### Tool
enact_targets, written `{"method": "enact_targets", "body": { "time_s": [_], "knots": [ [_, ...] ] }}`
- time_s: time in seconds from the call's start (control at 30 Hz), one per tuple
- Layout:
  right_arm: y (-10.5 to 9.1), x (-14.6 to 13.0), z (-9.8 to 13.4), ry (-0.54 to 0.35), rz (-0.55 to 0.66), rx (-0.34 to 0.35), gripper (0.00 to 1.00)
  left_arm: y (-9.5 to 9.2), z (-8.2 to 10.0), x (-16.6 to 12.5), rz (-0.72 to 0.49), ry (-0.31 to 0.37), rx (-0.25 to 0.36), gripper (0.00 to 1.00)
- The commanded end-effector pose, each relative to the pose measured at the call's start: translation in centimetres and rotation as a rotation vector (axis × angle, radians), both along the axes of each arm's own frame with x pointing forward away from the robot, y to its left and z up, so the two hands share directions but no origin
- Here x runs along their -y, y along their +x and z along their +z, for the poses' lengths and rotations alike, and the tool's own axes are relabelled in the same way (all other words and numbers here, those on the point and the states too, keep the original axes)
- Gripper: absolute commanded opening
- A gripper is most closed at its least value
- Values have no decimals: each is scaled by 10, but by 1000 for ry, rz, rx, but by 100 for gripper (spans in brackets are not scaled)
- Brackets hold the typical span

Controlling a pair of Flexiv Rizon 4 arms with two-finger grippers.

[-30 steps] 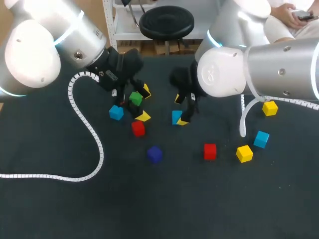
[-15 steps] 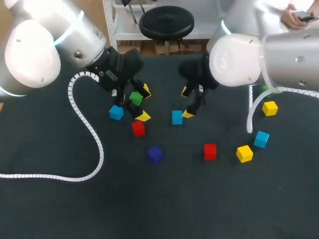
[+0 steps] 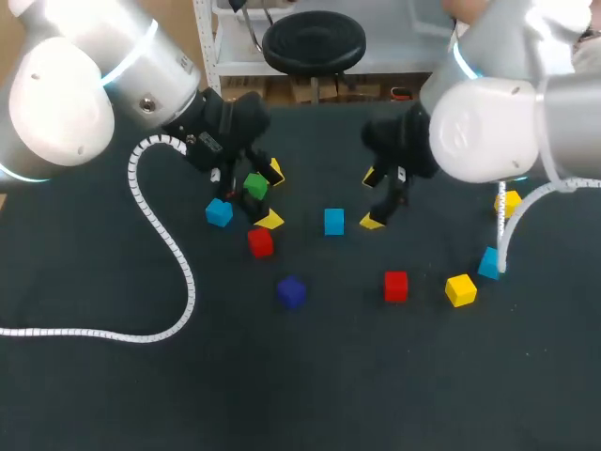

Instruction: Place the blue cubes, place green cubes on the blue cubes, place the yellow cubes on the green cubes, then place the red cubes on the yellow cubes, and place purple cube on the red cubes.

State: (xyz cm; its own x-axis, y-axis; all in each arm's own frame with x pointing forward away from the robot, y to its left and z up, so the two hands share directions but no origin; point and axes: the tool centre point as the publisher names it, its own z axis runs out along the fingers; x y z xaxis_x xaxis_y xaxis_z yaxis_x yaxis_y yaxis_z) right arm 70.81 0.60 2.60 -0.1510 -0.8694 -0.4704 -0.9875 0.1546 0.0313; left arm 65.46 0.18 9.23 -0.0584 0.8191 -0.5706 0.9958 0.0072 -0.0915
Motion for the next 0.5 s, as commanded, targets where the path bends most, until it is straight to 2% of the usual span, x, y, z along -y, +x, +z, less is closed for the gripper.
{"method": "enact_targets", "body": {
  "time_s": [0.03, 0.2, 0.5],
  "knots": [
    [-8, 13, 8, 4, -31, 25, 100, 1, 0, 0, -4, -1, -1, 100],
    [-11, 30, 16, -1, -62, 12, 100, 1, 0, 0, -4, -1, -1, 100],
    [-29, 62, 33, -1, -116, 2, 100, 1, 0, 0, -4, -1, -1, 100]
  ]
}}
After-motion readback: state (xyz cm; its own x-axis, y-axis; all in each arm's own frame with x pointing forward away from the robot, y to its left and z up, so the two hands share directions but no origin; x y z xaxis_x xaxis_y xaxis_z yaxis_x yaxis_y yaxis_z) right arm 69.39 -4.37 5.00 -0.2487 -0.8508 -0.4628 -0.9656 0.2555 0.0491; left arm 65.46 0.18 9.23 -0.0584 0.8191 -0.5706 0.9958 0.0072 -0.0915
